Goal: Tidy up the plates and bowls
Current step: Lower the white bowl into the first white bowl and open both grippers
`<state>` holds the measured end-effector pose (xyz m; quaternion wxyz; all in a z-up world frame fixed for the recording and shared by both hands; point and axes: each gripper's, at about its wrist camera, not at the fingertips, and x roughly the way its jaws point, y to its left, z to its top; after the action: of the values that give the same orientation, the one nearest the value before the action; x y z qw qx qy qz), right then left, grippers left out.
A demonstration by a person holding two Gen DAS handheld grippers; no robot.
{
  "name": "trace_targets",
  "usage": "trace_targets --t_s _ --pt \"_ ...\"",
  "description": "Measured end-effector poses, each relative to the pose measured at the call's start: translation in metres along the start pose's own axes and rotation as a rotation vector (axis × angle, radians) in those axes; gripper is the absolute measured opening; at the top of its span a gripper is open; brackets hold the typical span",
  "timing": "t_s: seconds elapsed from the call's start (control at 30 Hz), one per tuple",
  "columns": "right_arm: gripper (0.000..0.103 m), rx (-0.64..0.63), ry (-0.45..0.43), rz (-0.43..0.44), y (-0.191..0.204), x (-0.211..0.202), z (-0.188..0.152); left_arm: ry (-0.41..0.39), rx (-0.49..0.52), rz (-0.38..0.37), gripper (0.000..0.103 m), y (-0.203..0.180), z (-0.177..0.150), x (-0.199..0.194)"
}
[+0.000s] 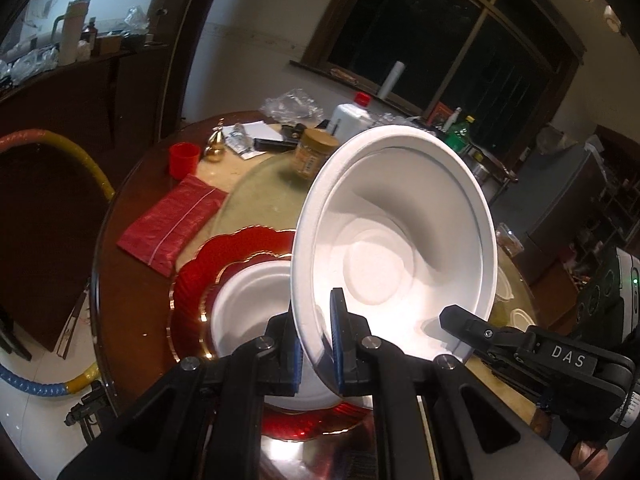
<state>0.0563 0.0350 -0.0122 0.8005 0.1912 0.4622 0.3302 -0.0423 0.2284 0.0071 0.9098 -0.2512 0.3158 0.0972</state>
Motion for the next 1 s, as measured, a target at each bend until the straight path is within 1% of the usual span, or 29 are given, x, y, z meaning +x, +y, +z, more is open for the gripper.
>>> trace_targets --t_s 0.23,0.4,1.0 --pt "0.006 0.001 0.058 -0.007 0.000 0.025 -0.006 0.034 -0.012 0.048 0.010 0.016 -0.007 0.009" --pt "0.006 0.001 0.086 -0.022 0.000 0.036 -0.010 0.052 -0.013 0.070 0.011 0.020 -0.011 0.012" --pt "0.006 -0.022 0.127 -0.059 0.007 0.052 -0.015 0.087 -0.007 0.107 0.014 0.030 -0.016 0.017"
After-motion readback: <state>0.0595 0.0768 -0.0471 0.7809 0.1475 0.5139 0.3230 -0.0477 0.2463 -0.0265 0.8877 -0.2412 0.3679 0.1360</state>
